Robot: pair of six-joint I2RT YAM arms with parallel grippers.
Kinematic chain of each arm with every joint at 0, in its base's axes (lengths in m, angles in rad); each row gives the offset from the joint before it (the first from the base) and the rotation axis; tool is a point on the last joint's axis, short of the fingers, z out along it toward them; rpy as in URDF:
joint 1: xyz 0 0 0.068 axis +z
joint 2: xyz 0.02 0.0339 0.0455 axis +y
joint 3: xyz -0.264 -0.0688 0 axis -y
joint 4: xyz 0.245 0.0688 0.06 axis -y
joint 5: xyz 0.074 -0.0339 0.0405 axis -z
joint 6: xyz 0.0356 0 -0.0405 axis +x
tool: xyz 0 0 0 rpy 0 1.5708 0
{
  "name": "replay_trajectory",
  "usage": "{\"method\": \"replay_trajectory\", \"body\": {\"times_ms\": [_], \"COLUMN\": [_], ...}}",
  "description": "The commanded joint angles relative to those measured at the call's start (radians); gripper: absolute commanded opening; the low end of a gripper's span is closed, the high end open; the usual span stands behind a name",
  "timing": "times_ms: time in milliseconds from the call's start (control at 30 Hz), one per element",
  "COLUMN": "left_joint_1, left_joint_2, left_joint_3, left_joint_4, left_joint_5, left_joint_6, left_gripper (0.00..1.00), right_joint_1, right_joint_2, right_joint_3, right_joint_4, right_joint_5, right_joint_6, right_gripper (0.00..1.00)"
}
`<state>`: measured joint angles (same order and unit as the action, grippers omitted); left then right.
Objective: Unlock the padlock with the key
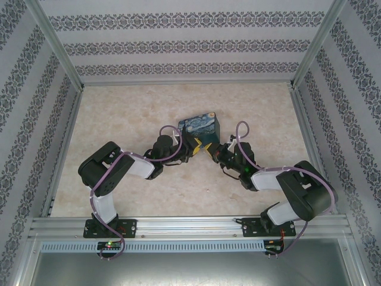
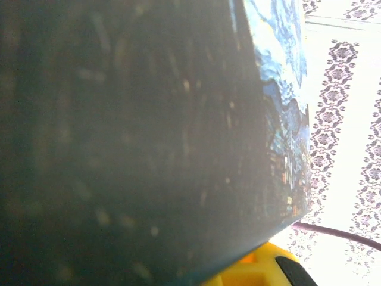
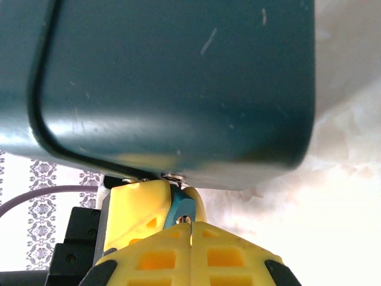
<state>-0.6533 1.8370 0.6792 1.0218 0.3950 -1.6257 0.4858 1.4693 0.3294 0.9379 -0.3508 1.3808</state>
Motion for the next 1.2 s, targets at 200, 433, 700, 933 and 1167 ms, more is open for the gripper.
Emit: {"method": "replay_trajectory", "body": {"times_ms": [200, 433, 700, 933, 1167], "left_joint_1": [-0.056, -0.062, -0.066, -0.066, -0.069], "left_joint_2": [-0.06, -0.065, -0.07, -0.061, -0.038], "left_joint_3": [0.046, 0.042, 0.039, 0.046, 0.062], "left_joint_4": [0.16, 0.159, 0.15, 0.147, 0.171], "left_joint_5": [0.108, 0.113, 0.116, 0.098, 0.107], "left_joint_6": [-0.061, -0.057, -0.046, -0.046, -0.056], "left_gripper": [0.0, 0.0, 0.0, 0.0, 0.0], "right_joint_1": [-0.069, -0.105, -0.095, -0.025, -0.025], "right_joint_2": [0.027, 0.049, 0.08, 0.084, 0.232], "right_joint_3": [0.059, 0.083, 0.114, 0.1, 0.076], "right_joint_4": [0.056, 0.061, 0.083, 0.131, 0.384], "right_joint_5": [-0.091, -0.131, -0.147, -0.09, -0.046], "right_joint_6": [-0.045, -0.029, -0.001, 0.072, 0.266], "right_gripper": [0.0, 0.0, 0.0, 0.0, 0.0]}}
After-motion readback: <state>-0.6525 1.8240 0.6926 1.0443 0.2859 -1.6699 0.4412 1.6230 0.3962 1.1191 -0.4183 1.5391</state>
